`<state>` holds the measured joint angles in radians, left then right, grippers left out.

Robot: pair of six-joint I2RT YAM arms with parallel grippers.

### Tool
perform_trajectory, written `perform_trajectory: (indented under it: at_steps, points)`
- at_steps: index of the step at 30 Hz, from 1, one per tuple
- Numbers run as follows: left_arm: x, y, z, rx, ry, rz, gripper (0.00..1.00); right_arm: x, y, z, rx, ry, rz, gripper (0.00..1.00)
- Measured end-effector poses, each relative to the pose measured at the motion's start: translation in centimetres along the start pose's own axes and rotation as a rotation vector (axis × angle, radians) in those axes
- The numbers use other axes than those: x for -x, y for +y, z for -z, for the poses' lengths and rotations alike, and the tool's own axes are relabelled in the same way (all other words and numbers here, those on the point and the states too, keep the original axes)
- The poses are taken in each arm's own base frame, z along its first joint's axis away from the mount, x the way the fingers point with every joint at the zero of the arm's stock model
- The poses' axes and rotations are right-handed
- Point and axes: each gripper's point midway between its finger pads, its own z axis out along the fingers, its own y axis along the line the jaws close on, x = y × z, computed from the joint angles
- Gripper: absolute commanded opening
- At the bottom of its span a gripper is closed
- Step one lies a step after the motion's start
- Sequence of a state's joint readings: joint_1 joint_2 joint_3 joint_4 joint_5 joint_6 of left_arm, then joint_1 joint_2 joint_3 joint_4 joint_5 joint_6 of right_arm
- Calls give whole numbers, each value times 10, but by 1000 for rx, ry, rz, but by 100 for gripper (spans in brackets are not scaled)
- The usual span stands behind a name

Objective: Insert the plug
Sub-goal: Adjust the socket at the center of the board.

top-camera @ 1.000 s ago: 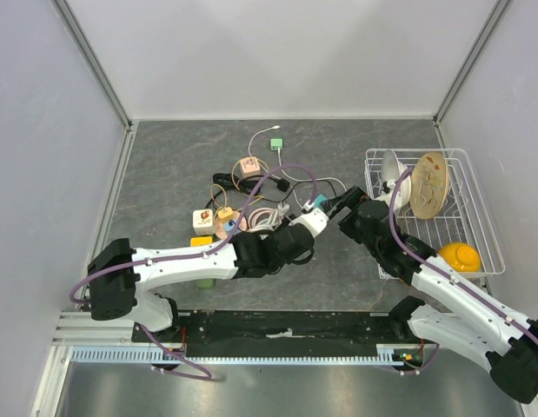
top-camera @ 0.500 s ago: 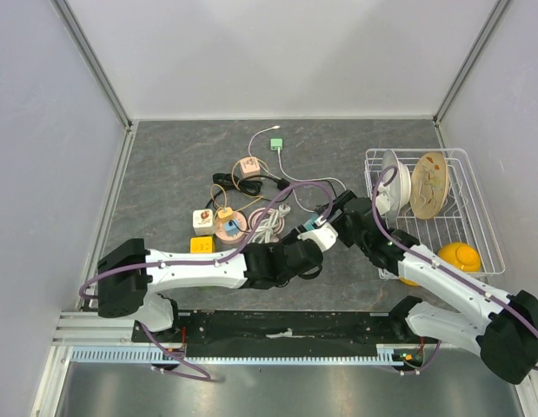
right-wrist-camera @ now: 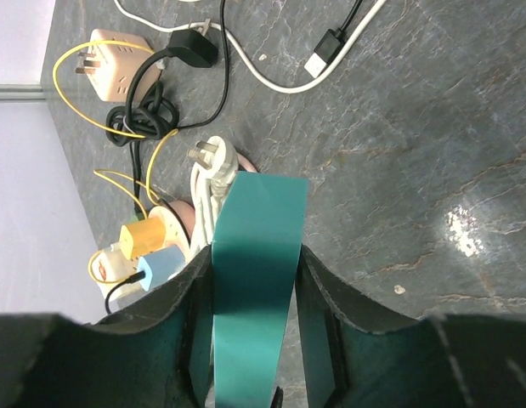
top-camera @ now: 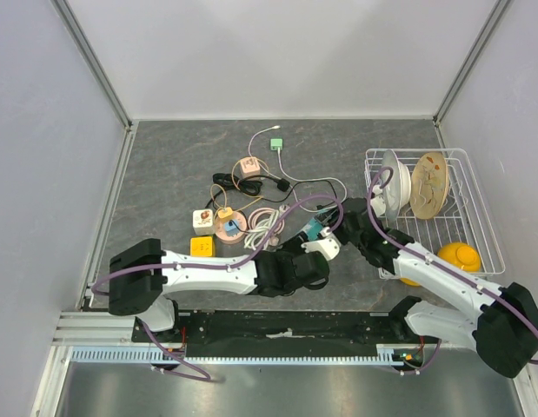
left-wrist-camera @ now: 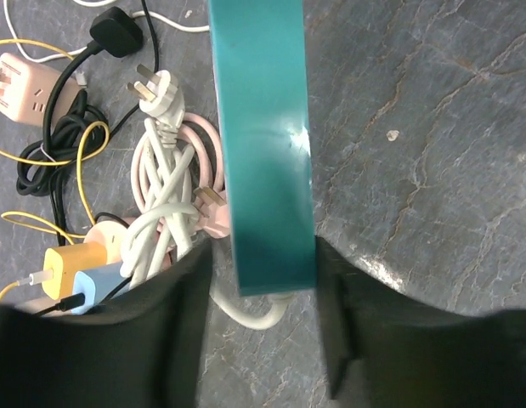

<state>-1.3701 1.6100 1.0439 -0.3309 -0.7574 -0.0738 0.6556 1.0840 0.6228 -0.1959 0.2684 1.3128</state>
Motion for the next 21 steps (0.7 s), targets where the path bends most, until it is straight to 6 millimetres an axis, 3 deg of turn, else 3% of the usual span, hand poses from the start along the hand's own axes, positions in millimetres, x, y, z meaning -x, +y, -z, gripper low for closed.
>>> perform_trajectory:
  at_steps: [1, 3, 6, 14, 18, 19, 20, 21]
  points:
    - [-1, 0, 0, -3, 3, 0, 75, 0, 0, -1, 2, 1, -1, 0]
    - [-3, -1, 2, -13, 11, 11, 87, 0, -3, -3, 1, 1, 4, 0]
    - [-1, -4, 11, -58, 9, 73, 94, -3, -14, -12, -11, 7, 28, 0]
    - [-2, -7, 45, -224, -9, 287, 92, -35, -42, -44, 74, 100, 76, 0]
    - [-14, -4, 39, -260, 47, 388, 87, -50, -34, -50, 200, 152, 73, 0]
    - [-21, -1, 33, -259, 73, 420, 86, -53, -32, -52, 227, 166, 83, 3]
    - [-25, 2, 30, -256, 90, 441, 85, -55, -30, -52, 241, 171, 90, 15]
    - [-30, 5, 26, -254, 109, 464, 84, -56, -28, -53, 258, 177, 101, 20]
